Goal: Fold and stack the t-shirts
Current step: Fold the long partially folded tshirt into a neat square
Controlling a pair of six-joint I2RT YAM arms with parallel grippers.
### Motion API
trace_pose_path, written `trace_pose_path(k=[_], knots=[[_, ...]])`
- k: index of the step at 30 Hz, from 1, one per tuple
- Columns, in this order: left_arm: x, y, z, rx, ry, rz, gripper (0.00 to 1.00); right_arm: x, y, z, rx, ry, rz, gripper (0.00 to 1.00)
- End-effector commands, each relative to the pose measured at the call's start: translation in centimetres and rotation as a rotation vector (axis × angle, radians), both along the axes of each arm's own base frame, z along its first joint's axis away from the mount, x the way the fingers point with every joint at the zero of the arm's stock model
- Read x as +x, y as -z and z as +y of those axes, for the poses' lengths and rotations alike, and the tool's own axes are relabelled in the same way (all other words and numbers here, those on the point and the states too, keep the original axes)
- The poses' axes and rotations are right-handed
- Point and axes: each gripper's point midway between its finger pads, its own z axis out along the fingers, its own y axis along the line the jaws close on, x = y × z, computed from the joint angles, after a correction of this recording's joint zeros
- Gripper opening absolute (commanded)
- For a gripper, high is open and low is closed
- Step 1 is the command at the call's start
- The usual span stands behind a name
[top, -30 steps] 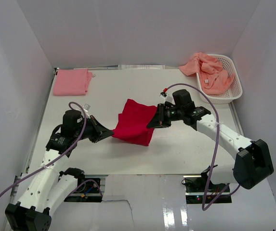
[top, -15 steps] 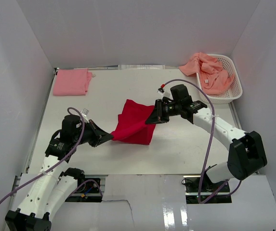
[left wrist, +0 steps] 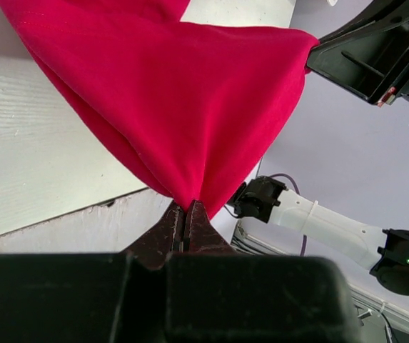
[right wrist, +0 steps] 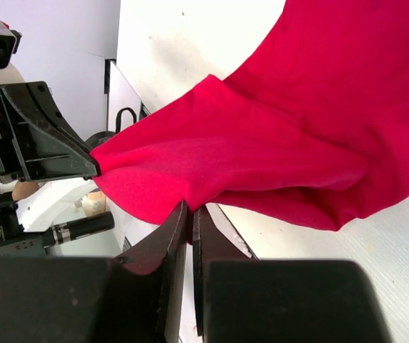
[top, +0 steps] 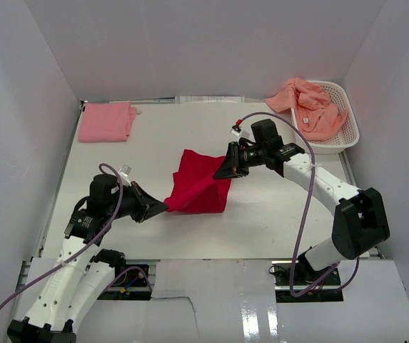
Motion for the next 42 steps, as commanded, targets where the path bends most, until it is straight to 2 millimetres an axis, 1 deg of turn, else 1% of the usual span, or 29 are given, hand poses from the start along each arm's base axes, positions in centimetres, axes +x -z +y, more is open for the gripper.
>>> trace_pose_path(k=[1, 5, 8, 15, 19, 22, 29, 31, 32, 33, 34, 35, 36, 37, 42], knots=[[-1.5, -1.7, -0.3, -0.027, 0.043, -0.009, 0.00, 1.1, -2.0, 0.1, 0.026, -0.003, -0.064, 0.08], [-2.4, -2.0, -0.4, -0.049, 0.058, -0.006, 0.00, 0.9, -2.5, 0.0, 0.032, -0.003, -0.074, 0.08], [-3.0, -2.0, -0.4, -0.063, 0.063, -0.001, 0.00, 0.8, -2.2, 0.0, 0.026, -0.003, -0.069, 0.08], [-3.6, -2.2, -0.4, -0.088, 0.063, 0.002, 0.00, 1.1, -2.4, 0.2, 0.027, -0.009, -0.075, 0.08], [-3.7, -2.1, -0.6, -0.094, 0.072, 0.013, 0.00, 0.8, -2.6, 0.1, 0.029, -0.017, -0.071, 0.08], [-3.6, -2.0, -0.6, -0.088, 0.081, 0.023, 0.00, -0.2, -2.9, -0.5, 0.029, -0.009, -0.060, 0.08], [-2.7, -1.4, -0.9, -0.074, 0.102, 0.020, 0.00, -4.6, -3.3, -2.9, 0.034, 0.042, -0.058, 0.08], [-2.3, -1.2, -1.1, -0.075, 0.105, 0.019, 0.00, -5.6, -3.2, -3.1, 0.031, 0.046, -0.053, 0.08], [-2.2, -1.1, -1.2, -0.075, 0.111, 0.017, 0.00, -6.2, -3.7, -3.4, 0.039, 0.060, -0.058, 0.08], [-2.1, -0.9, -1.2, -0.075, 0.114, 0.022, 0.00, -7.0, -3.0, -3.4, 0.032, 0.053, -0.040, 0.08], [-1.9, -0.8, -1.3, -0.075, 0.119, 0.025, 0.00, -7.6, -3.4, -3.5, 0.041, 0.053, -0.050, 0.08], [-1.9, -0.8, -1.4, -0.074, 0.124, 0.021, 0.00, -7.8, -3.2, -3.6, 0.036, 0.064, -0.050, 0.08], [-1.8, -0.8, -1.4, -0.075, 0.125, 0.021, 0.00, -8.4, -2.6, -3.6, 0.029, 0.065, -0.032, 0.08], [-1.8, -0.9, -1.4, -0.077, 0.129, 0.016, 0.00, -8.8, -2.8, -3.8, 0.034, 0.068, -0.038, 0.08], [-1.7, -0.8, -1.5, -0.075, 0.135, 0.020, 0.00, -9.3, -2.4, -4.2, 0.025, 0.076, -0.027, 0.08]])
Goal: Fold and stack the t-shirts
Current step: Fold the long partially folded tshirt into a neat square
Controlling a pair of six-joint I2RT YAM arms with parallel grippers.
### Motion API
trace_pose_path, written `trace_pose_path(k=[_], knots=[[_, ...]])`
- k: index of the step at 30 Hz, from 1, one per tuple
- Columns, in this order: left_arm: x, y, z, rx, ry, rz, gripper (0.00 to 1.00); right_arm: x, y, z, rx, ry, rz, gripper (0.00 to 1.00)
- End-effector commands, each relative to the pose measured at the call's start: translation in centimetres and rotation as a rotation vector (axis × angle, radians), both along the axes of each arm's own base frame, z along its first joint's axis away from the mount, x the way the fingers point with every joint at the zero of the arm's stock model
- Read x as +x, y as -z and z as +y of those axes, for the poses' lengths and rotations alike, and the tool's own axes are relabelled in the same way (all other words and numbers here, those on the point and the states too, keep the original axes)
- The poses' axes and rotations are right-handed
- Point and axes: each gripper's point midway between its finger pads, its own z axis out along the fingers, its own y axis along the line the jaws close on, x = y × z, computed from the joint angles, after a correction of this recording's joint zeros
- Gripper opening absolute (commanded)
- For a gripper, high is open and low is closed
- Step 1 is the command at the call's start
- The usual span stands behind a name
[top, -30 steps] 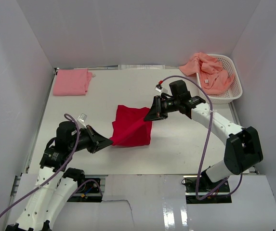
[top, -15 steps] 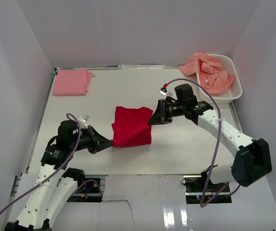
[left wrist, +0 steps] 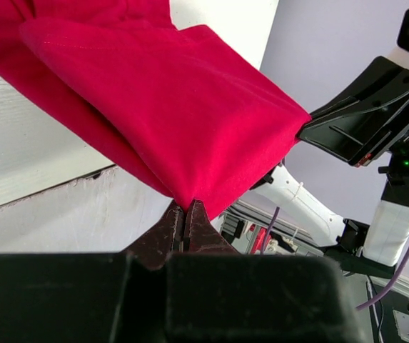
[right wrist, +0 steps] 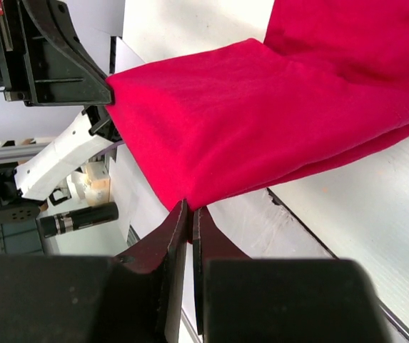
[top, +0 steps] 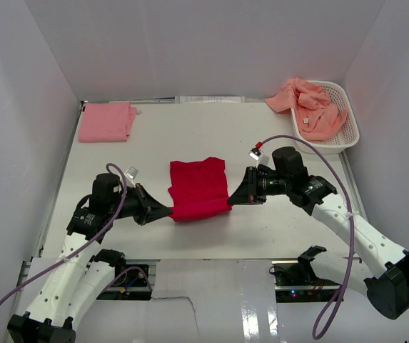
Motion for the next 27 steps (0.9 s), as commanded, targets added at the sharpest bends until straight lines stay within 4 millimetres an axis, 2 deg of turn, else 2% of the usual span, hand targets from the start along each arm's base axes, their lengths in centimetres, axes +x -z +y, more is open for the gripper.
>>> trace_pose_path(k=[1, 4, 15, 27], knots=[[-0.1, -0.7, -0.3, -0.017, 0.031, -0.043, 0.00, 0.0, -0.4, 0.0, 0.008, 0.021, -0.005, 0.08], [-0.1, -0.8, -0.3, -0.022, 0.026, -0.041, 0.00, -0.3, -0.4, 0.2, 0.007, 0.012, 0.000, 0.08], [-0.3, -1.5, -0.1, -0.018, 0.013, -0.046, 0.00, -2.8, 2.0, 0.0, 0.032, -0.008, 0.053, 0.08], [-0.2, -2.6, 0.1, -0.014, -0.007, -0.047, 0.00, -4.0, 1.3, -0.7, 0.064, -0.004, 0.043, 0.08]])
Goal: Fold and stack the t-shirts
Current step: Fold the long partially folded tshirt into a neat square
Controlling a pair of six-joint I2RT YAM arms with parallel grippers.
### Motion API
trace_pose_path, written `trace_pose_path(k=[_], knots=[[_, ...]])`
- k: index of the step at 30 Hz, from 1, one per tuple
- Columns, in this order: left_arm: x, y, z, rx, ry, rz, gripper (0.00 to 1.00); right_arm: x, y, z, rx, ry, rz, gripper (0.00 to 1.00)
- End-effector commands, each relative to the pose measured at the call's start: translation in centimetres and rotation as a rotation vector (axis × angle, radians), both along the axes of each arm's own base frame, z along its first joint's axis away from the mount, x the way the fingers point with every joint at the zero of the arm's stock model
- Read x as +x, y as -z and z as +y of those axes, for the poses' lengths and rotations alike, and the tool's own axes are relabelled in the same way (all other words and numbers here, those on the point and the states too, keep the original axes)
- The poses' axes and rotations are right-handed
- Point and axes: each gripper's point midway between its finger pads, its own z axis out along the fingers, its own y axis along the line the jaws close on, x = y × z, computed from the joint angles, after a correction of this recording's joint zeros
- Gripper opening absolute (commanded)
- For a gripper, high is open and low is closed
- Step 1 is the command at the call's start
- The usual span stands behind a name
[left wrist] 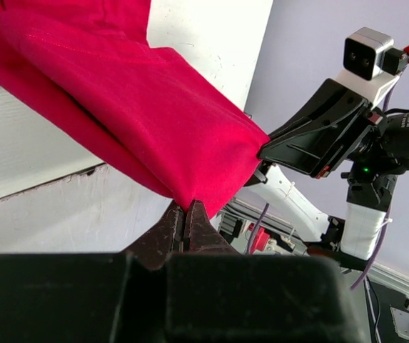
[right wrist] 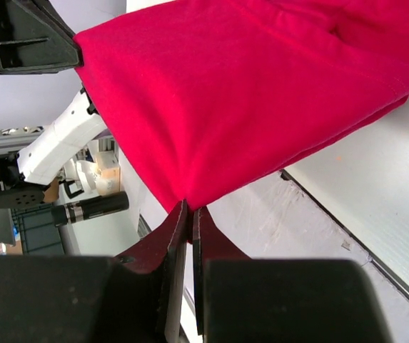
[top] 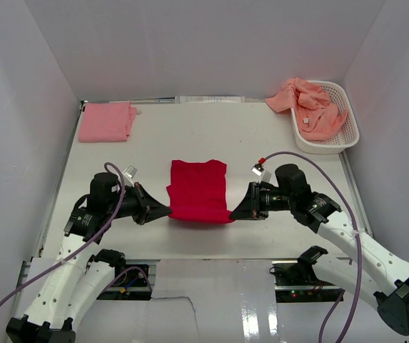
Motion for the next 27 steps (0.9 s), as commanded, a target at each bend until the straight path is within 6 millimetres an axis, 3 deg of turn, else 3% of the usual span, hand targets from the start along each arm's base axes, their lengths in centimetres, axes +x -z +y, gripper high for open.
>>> trace_pose_path(k=[1, 7, 15, 22, 27], knots=[[-0.1, -1.4, 0.1, -0.008, -0.008, -0.038, 0.00, -0.6, -0.6, -0.1, 0.040, -0.006, -0.017, 0.08], [0.2, -0.7, 0.1, 0.004, -0.007, -0.015, 0.00, -0.1, -0.6, 0.2, 0.028, -0.007, -0.016, 0.08], [1.3, -1.3, 0.0, 0.007, -0.037, -0.018, 0.00, 2.5, -2.6, 1.8, 0.013, -0.033, -0.070, 0.08], [3.3, -2.0, 0.1, 0.022, -0.091, -0.019, 0.00, 5.7, -3.9, 2.3, 0.020, -0.030, -0.098, 0.08], [5.3, -2.4, 0.3, 0.032, -0.117, -0.015, 0.00, 7.4, -3.7, 2.4, 0.021, -0.030, -0.087, 0.08]])
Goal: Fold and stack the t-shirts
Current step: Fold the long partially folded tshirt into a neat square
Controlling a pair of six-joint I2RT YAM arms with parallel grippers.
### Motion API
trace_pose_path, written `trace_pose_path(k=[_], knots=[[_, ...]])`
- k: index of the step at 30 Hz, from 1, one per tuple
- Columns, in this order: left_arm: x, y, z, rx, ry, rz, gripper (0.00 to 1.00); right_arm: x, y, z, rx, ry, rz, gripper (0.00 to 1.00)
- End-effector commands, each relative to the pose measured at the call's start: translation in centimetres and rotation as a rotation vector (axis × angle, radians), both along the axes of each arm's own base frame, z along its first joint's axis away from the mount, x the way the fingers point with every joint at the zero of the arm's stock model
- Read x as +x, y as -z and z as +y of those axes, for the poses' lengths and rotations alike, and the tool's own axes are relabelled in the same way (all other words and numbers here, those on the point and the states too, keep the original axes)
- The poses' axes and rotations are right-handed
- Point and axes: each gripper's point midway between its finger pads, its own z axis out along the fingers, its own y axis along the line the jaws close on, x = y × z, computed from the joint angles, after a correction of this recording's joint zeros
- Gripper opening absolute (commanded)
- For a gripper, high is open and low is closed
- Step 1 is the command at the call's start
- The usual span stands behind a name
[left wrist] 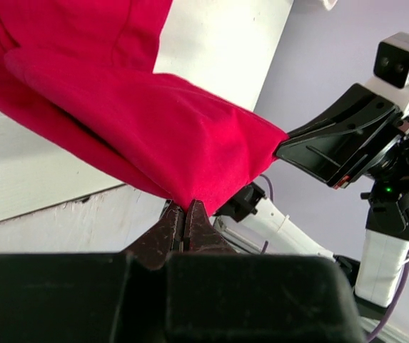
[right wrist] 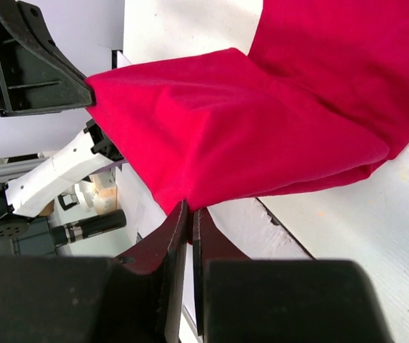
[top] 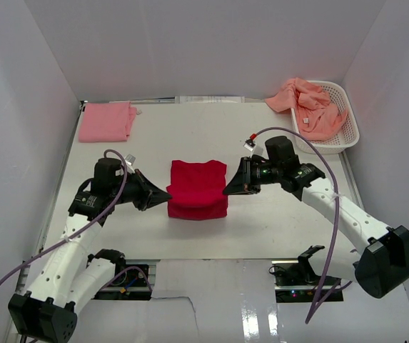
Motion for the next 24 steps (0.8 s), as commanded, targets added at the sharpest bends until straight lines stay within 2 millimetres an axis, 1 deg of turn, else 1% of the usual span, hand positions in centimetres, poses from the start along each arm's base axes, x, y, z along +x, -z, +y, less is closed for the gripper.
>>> trace_pose_path(k=[1, 6, 10, 12, 13, 14, 15, 20, 21, 22, 23, 24], knots=[[2.0, -2.2, 0.3, -0.004, -0.040, -0.069, 0.00, 1.2, -2.1, 0.2, 0.052, -0.038, -0.064, 0.08], [3.5, -2.2, 1.0, -0.004, -0.086, -0.064, 0.00, 2.5, -1.5, -0.1, 0.050, -0.035, -0.048, 0.08], [4.6, -1.8, 1.1, 0.000, -0.087, -0.048, 0.00, 3.4, -1.6, -0.2, 0.061, -0.039, -0.046, 0.08], [5.3, -2.2, 1.5, 0.005, -0.100, -0.061, 0.00, 3.9, -1.6, -0.2, 0.063, -0.039, -0.043, 0.08], [5.7, -2.1, 1.7, 0.009, -0.100, -0.059, 0.00, 4.1, -1.4, -0.2, 0.062, -0.039, -0.032, 0.08], [6.0, -2.3, 1.7, 0.007, -0.101, -0.065, 0.00, 4.4, -1.6, -0.2, 0.064, -0.041, -0.039, 0.08], [6.4, -2.1, 1.8, 0.006, -0.101, -0.052, 0.00, 4.6, -1.6, -0.3, 0.069, -0.039, -0.037, 0.08], [8.0, -1.7, 2.1, 0.007, -0.104, -0.048, 0.00, 5.8, -1.0, -0.3, 0.067, -0.041, -0.016, 0.08], [8.4, -1.8, 2.2, 0.004, -0.106, -0.051, 0.00, 6.2, -1.2, -0.3, 0.071, -0.040, -0.023, 0.08], [8.8, -1.9, 2.1, 0.001, -0.105, -0.060, 0.00, 6.6, -0.8, -0.2, 0.067, -0.040, -0.011, 0.08], [9.3, -1.5, 2.1, 0.004, -0.102, -0.048, 0.00, 6.8, -0.8, -0.2, 0.068, -0.041, -0.007, 0.08], [9.7, -1.8, 2.0, 0.006, -0.101, -0.056, 0.00, 7.3, -1.0, -0.3, 0.071, -0.038, -0.016, 0.08]])
